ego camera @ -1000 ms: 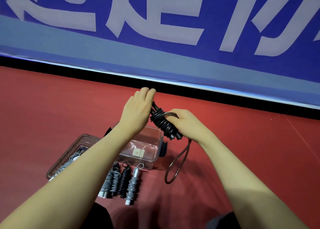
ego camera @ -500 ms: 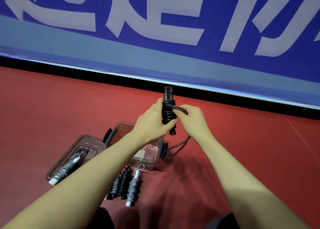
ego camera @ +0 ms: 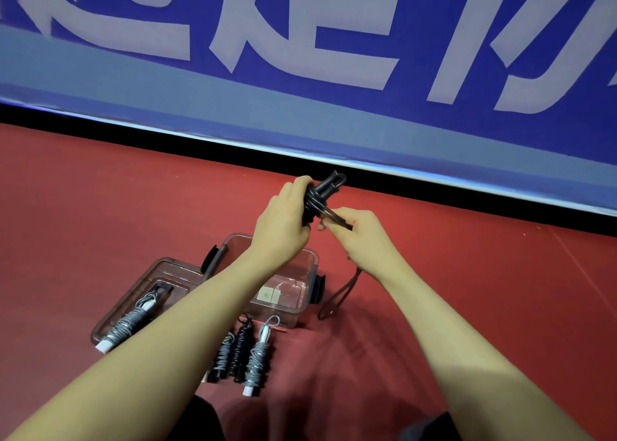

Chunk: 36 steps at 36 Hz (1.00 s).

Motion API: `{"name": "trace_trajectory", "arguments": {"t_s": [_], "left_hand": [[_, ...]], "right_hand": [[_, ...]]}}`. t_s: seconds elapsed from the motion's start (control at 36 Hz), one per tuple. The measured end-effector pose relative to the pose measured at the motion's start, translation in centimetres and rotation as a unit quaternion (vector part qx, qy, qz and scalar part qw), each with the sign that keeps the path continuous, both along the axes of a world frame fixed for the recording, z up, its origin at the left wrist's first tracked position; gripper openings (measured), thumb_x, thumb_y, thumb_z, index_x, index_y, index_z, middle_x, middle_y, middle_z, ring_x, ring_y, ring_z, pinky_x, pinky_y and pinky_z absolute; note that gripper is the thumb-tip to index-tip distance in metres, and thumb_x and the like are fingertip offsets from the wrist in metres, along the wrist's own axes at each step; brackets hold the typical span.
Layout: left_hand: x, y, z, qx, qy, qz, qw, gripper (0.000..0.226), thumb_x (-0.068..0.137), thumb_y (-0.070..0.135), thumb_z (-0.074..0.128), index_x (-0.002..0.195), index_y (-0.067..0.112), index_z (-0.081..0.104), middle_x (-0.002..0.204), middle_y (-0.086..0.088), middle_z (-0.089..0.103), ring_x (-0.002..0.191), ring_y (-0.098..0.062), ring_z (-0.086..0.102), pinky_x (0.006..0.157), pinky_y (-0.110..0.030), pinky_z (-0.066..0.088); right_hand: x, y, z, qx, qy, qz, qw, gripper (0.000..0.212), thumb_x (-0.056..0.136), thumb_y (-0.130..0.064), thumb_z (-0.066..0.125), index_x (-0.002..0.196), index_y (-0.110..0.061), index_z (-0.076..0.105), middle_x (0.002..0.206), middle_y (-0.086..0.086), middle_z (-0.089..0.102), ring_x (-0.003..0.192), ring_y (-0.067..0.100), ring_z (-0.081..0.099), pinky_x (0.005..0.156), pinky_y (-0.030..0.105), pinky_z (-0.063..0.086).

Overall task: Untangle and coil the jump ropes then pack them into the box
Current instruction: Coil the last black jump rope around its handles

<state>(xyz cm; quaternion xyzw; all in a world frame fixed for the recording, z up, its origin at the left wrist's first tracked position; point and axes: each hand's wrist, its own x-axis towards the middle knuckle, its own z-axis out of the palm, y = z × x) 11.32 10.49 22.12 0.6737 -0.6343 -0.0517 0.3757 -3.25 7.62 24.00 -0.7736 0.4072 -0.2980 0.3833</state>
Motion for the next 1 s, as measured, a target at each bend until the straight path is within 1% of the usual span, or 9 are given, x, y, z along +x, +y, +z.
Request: {"name": "trace_trajectory", "arguments": {"t_s": [0.11, 0.25, 0.39, 0.53, 0.61, 0.69, 0.78, 0.86, 1.0], "left_hand": [[0.0, 0.1, 0.3, -0.001, 0.082, 0.013, 0.997, 0.052, 0.071, -0.005, 0.052, 0.117, 0.015, 0.042, 0.107, -0.003, 0.059, 0.092, -0.026, 0.056, 0.074, -0.044, 0.047], [0.6, -0.3, 0.6, 0.026, 0.082, 0.024, 0.996, 0.032, 0.071, 0.000, 0.057, 0.102, 0.008, 0.052, 0.096, -0.006, 0.057, 0.085, -0.025, 0.056, 0.072, -0.040, 0.047], [0.4, 0.2, 1.4, 0.027, 0.123, -0.025, 0.992, 0.031, 0.071, -0.004, 0.057, 0.095, 0.016, 0.051, 0.088, 0.006, 0.061, 0.078, -0.011, 0.055, 0.058, -0.010, 0.037], [0.8, 0.7, 1.8, 0.026, 0.129, -0.117, 0.984, 0.035, 0.065, -0.008, 0.059, 0.088, 0.018, 0.052, 0.078, 0.014, 0.058, 0.068, 0.004, 0.051, 0.058, -0.011, 0.036], [1.1, 1.0, 1.8, 0.042, 0.088, -0.185, 0.978, 0.034, 0.062, -0.009, 0.061, 0.087, 0.013, 0.053, 0.073, 0.012, 0.054, 0.063, 0.001, 0.047, 0.057, -0.016, 0.035], [1.1, 1.2, 1.8, 0.052, 0.032, -0.256, 0.965, 0.031, 0.066, -0.008, 0.061, 0.086, 0.015, 0.055, 0.073, 0.011, 0.055, 0.064, -0.002, 0.049, 0.059, -0.016, 0.036], [1.0, 1.3, 1.4, 0.072, -0.042, -0.296, 0.951, 0.025, 0.068, -0.007, 0.060, 0.085, 0.012, 0.057, 0.075, 0.008, 0.056, 0.068, -0.008, 0.050, 0.061, -0.014, 0.036], [1.0, 1.2, 1.2, 0.108, -0.113, -0.309, 0.938, 0.023, 0.070, -0.005, 0.060, 0.088, 0.009, 0.060, 0.079, 0.003, 0.059, 0.073, -0.015, 0.053, 0.064, -0.024, 0.040], [0.7, 1.2, 0.9, 0.198, -0.194, -0.288, 0.917, 0.022, 0.073, 0.003, 0.062, 0.082, 0.022, 0.055, 0.079, 0.007, 0.060, 0.074, -0.018, 0.054, 0.063, -0.035, 0.046]], "right_hand": [[0.2, 0.2, 0.3, 0.062, 0.001, -0.017, 0.998, 0.021, 0.095, -0.019, 0.052, 0.081, -0.008, 0.064, 0.052, 0.003, 0.055, 0.035, 0.008, 0.044, 0.048, 0.023, 0.045], [-0.1, 0.1, 0.2, 0.183, -0.029, -0.017, 0.983, 0.040, 0.093, -0.028, 0.058, 0.060, -0.006, 0.053, 0.039, 0.002, 0.034, 0.029, 0.012, 0.034, 0.047, 0.029, 0.051], [-0.7, -0.4, -0.1, 0.188, -0.016, -0.032, 0.982, 0.045, 0.088, -0.030, 0.067, 0.055, -0.008, 0.045, 0.044, 0.004, 0.033, 0.030, 0.015, 0.029, 0.048, 0.031, 0.053], [-1.1, -1.3, -0.9, 0.099, 0.070, -0.062, 0.991, 0.040, 0.082, -0.032, 0.072, 0.054, -0.014, 0.051, 0.046, 0.001, 0.045, 0.033, 0.019, 0.043, 0.051, 0.034, 0.056], [-1.5, -1.5, -1.0, -0.018, 0.172, -0.069, 0.983, 0.037, 0.081, -0.032, 0.069, 0.051, -0.019, 0.052, 0.050, -0.004, 0.045, 0.053, 0.024, 0.046, 0.053, 0.033, 0.048], [-2.0, -1.2, -0.2, -0.089, 0.280, -0.057, 0.954, 0.022, 0.084, -0.022, 0.058, 0.063, -0.019, 0.050, 0.069, 0.002, 0.052, 0.071, 0.029, 0.044, 0.059, 0.032, 0.036], [-2.3, -1.2, 0.1, -0.147, 0.330, -0.016, 0.932, 0.027, 0.078, -0.008, 0.054, 0.061, -0.017, 0.035, 0.065, 0.003, 0.049, 0.069, 0.030, 0.045, 0.053, 0.031, 0.029], [-2.1, -0.9, 0.3, -0.193, 0.373, 0.017, 0.907, 0.031, 0.081, -0.013, 0.054, 0.061, -0.018, 0.031, 0.058, -0.003, 0.041, 0.064, 0.027, 0.039, 0.057, 0.034, 0.020], [-1.9, -1.1, -0.6, -0.286, 0.411, 0.063, 0.863, 0.025, 0.089, -0.021, 0.056, 0.070, -0.016, 0.040, 0.055, -0.008, 0.036, 0.050, 0.010, 0.027, 0.070, 0.030, 0.023]]}}
